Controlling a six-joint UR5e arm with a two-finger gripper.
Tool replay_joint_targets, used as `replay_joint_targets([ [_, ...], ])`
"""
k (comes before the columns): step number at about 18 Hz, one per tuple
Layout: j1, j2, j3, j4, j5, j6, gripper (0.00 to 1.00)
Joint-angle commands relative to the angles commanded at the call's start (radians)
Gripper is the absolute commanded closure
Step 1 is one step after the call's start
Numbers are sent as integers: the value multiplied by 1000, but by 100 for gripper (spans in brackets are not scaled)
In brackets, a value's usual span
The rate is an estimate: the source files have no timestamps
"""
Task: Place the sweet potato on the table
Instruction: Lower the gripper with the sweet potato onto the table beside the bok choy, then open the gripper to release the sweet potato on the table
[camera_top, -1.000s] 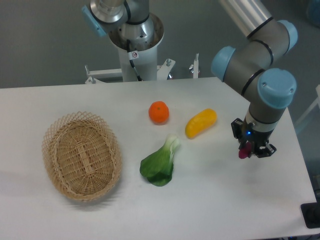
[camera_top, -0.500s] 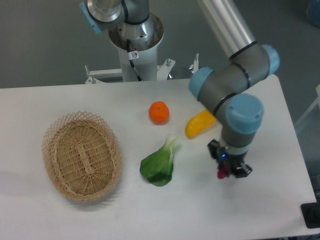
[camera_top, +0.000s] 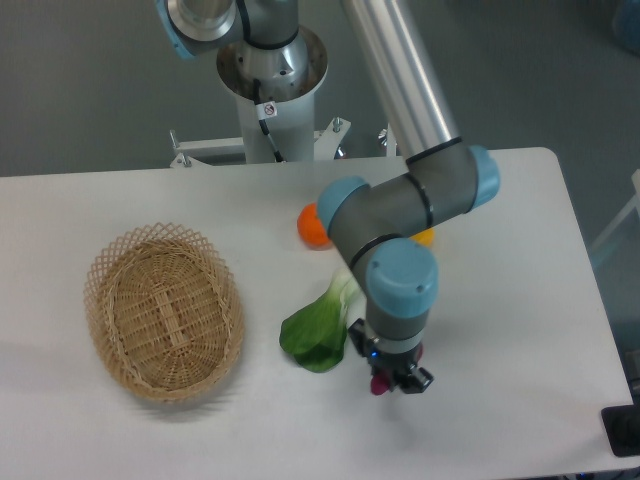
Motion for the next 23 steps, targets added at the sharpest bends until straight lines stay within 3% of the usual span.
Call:
replay_joint_targets([
  [2, -6, -12, 0, 29, 2, -5, 83],
  [5, -9, -17, 5, 29, 0, -2, 69],
  [6, -8, -17, 5, 29, 0, 0, 54],
  [8, -9, -19, 12, 29, 0, 1, 39],
  [13, -8, -14, 23, 29, 3, 1, 9],
  [17, -3, -5, 38, 29, 5, 6, 0],
  [23, 61, 47, 43, 13, 26, 61, 0],
])
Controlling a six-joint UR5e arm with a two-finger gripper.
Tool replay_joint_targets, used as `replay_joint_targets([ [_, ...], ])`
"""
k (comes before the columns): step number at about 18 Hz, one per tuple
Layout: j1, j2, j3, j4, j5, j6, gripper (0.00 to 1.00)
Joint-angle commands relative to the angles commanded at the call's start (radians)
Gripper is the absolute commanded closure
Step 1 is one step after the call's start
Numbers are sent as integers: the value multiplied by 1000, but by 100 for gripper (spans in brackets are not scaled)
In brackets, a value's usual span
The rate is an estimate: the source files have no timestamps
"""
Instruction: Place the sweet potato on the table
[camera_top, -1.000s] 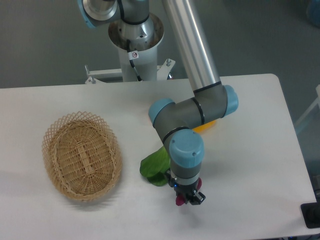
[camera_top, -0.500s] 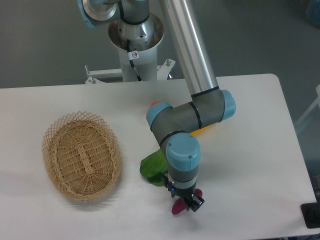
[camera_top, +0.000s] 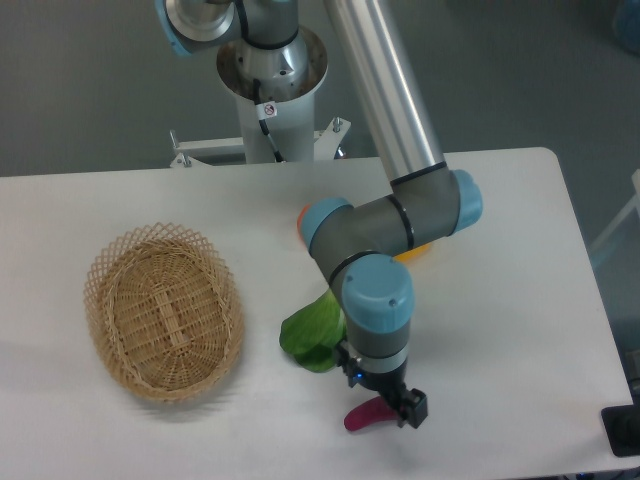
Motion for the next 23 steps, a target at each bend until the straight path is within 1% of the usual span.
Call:
replay_joint_targets([
  [2, 35, 23, -2, -23, -5, 34, 0],
  [4, 72, 41, -2, -67, -8, 68, 0],
  [7, 111, 63, 6, -130, -9, 153, 0],
  [10, 150, 83, 6, -173, -11, 201, 0],
  [13, 195, 101, 6, -215, -14, 284, 0],
  [17, 246, 117, 9, -239, -41, 364, 0],
  [19, 256, 120, 9, -250, -40, 410, 0],
  [23, 284, 129, -9, -252, -41, 471, 0],
])
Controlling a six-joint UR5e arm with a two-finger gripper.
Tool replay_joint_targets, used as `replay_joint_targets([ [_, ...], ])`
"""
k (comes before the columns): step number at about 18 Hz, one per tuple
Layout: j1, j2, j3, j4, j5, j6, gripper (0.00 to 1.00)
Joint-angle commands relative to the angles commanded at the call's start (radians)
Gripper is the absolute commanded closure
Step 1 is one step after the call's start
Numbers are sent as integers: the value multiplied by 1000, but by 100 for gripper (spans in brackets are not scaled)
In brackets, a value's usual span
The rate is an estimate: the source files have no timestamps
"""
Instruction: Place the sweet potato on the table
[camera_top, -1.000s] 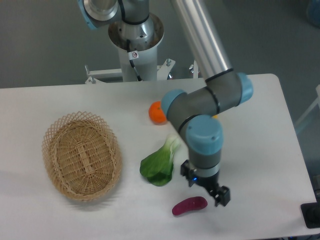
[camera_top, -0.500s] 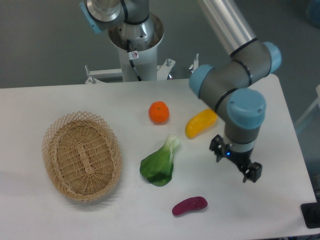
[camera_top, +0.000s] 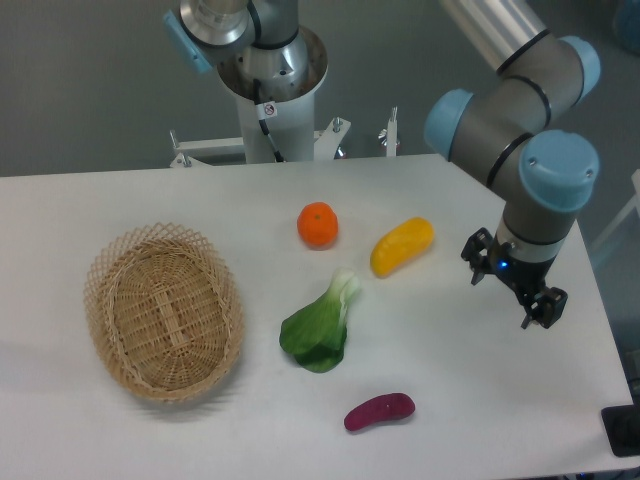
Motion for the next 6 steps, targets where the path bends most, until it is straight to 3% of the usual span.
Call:
replay_joint_targets([
  [6, -1, 0, -11, 6, 2, 3, 0],
])
